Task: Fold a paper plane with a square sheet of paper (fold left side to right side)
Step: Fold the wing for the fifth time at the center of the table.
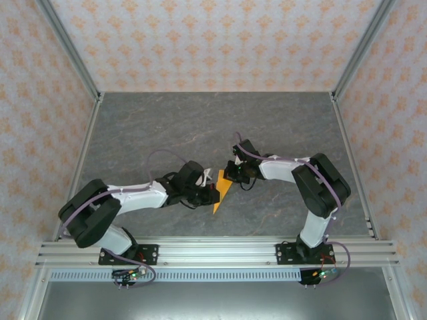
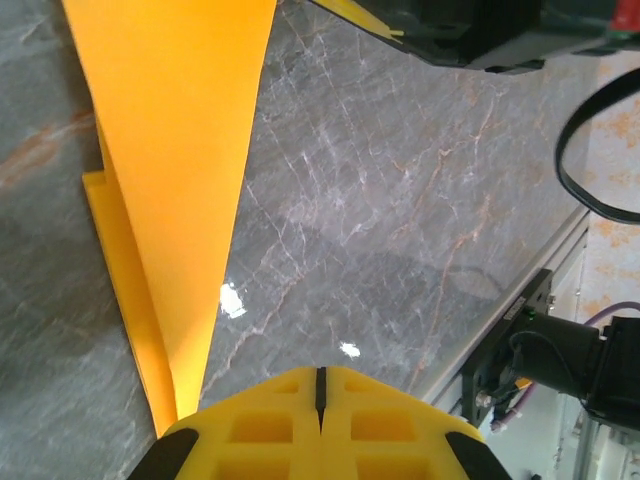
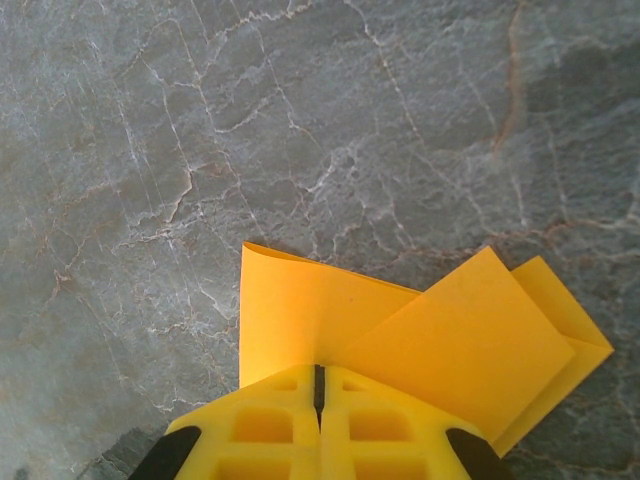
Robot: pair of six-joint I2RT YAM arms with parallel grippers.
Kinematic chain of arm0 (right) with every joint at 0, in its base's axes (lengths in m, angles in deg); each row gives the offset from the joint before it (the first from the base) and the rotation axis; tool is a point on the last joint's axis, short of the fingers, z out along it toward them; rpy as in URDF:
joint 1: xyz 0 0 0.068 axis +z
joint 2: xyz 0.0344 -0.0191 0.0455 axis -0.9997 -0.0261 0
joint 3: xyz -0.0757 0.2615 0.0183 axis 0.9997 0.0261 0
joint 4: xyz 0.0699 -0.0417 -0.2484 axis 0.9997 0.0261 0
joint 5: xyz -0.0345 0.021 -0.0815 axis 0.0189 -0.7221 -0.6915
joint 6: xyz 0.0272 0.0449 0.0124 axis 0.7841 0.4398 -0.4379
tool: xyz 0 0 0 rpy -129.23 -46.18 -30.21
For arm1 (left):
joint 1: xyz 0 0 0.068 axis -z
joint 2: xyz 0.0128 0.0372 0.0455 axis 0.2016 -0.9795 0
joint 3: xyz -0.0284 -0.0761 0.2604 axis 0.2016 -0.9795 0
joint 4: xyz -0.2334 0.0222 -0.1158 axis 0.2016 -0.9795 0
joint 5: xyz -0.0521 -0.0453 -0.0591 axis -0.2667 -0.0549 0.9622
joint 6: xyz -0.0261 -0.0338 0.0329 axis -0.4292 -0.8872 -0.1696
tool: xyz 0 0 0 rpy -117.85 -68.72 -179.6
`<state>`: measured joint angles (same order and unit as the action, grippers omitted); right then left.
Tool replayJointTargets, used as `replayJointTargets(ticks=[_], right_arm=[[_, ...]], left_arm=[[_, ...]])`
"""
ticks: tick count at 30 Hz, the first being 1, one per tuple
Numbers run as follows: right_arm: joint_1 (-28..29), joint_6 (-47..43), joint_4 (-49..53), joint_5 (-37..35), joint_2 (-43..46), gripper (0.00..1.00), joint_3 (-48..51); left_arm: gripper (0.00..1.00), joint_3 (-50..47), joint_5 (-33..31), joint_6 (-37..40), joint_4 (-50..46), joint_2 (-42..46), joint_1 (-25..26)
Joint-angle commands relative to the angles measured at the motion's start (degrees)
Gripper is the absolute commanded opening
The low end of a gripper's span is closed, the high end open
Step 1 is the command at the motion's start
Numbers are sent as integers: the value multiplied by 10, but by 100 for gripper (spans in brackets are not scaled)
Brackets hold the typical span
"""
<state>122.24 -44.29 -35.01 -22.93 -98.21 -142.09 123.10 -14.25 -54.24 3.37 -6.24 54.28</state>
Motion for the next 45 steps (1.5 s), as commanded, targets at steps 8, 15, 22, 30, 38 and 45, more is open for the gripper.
replayJointTargets(ticks=[8, 15, 22, 30, 38, 45], right_arm=[[-2, -13, 53, -52, -37, 5, 12], [-2, -14, 59, -57, -39, 5, 11], [-2, -20, 77, -67, -38, 5, 4], [-2, -22, 86, -73, -39, 5, 1], [-1, -25, 71, -58, -30, 5, -4], [-2, -53, 115, -72, 31, 16, -63]], left_arm=[[0, 74, 11, 53, -18, -106, -6], [0, 33, -1, 45, 0, -114, -7], [0, -9, 10, 53, -15, -92, -1], [0, -70, 7, 42, -26, -34, 8], [0, -105, -3, 32, -35, 24, 16], [0, -64, -81, 61, -138, 145, 12]])
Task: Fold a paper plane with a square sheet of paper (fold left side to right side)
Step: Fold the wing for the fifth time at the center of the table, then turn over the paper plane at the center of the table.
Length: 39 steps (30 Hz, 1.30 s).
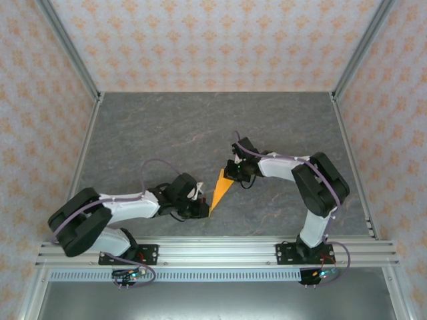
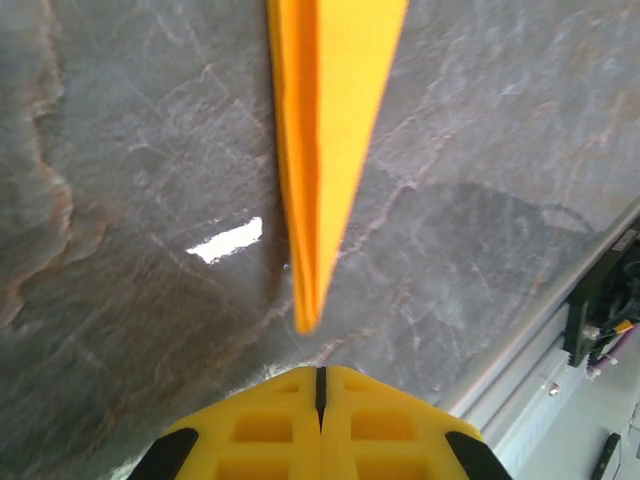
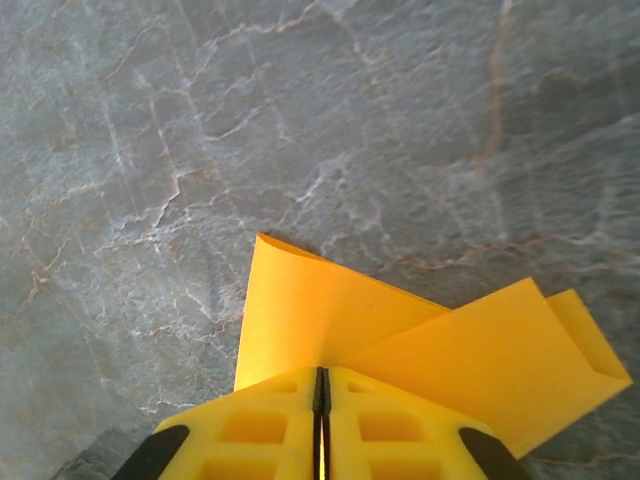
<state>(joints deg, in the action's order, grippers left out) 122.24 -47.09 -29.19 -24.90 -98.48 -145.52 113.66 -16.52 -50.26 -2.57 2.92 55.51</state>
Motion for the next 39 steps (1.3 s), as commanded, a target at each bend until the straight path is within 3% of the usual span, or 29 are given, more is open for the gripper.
replayJointTargets(ticks=[1, 6, 11, 16, 22, 26, 36, 39], right_arm=[[-1, -28, 70, -65, 49, 20, -36], [9, -28, 140, -163, 135, 36, -48], [72, 34, 236, -268, 162, 55, -64], [145, 122, 239, -317, 129, 72, -68], [182, 155, 257, -334, 43, 75, -121], [189, 173, 259, -329, 25, 64, -114], [191, 157, 250, -291, 69, 2, -99], [192, 120, 230, -277, 116, 0, -96]], left_arm=[[0, 40, -82, 27, -101, 71, 0], [16, 78, -283, 37, -214, 163, 0], [34, 62, -444, -2, -225, 242, 0], [41, 46, -493, -17, -212, 280, -2], [41, 44, -488, -8, -221, 283, -1], [42, 36, -485, -9, -220, 293, -1], [42, 37, -495, -7, -229, 305, -1], [42, 39, -499, -8, -236, 307, -1]])
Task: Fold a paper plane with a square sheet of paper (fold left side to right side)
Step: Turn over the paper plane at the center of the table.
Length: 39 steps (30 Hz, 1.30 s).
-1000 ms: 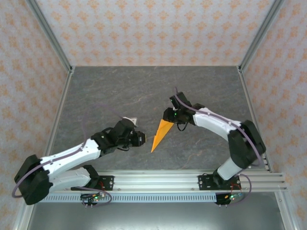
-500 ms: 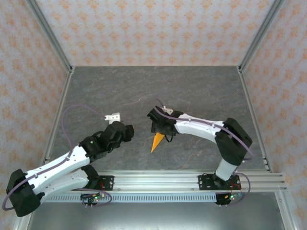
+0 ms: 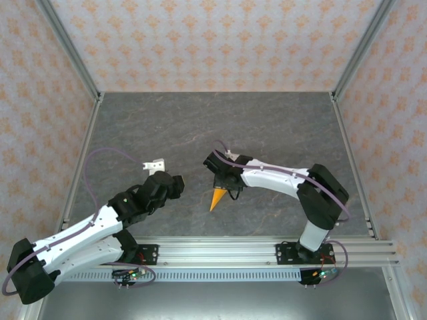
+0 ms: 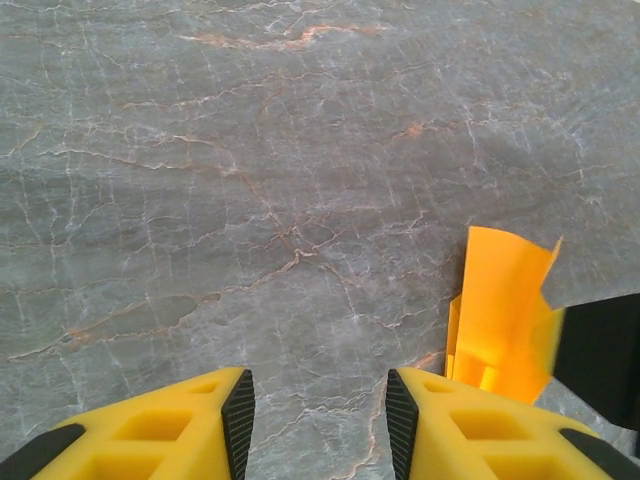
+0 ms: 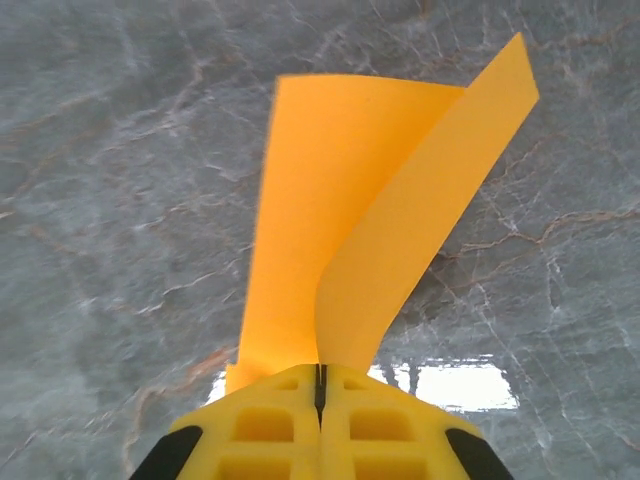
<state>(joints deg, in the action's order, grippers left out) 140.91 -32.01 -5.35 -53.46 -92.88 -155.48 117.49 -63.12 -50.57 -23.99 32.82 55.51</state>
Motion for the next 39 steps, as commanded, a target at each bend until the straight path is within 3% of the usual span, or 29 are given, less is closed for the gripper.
replayJointTargets(ticks=[1, 7, 13, 15, 18, 21, 26, 32, 39], right_arm=[[6, -44, -18, 16, 78, 0, 8], [-6, -95, -136, 101, 166, 0, 95], [-82, -88, -320, 247, 153, 0, 236], [-103, -107, -316, 245, 152, 3, 257], [-123, -137, -264, 220, 160, 18, 259], [-123, -169, -153, 157, 176, 32, 220], [-84, -199, 0, 64, 191, 43, 136], [-9, -175, -4, 107, 160, 54, 118], [23, -171, 10, 87, 106, 81, 110]], left_arm=[[42, 2, -36, -5, -24, 10, -1], [43, 10, -60, -6, -48, 26, -1], [43, 7, -69, -13, -56, 48, -1], [44, 8, -69, -16, -60, 49, -1], [44, 8, -67, -20, -59, 50, -1], [45, 9, -64, -22, -56, 50, -1], [48, 10, -52, -3, -46, 52, -1], [55, 11, -38, 17, -35, 64, -1], [56, 5, -41, 18, -45, 78, -2]])
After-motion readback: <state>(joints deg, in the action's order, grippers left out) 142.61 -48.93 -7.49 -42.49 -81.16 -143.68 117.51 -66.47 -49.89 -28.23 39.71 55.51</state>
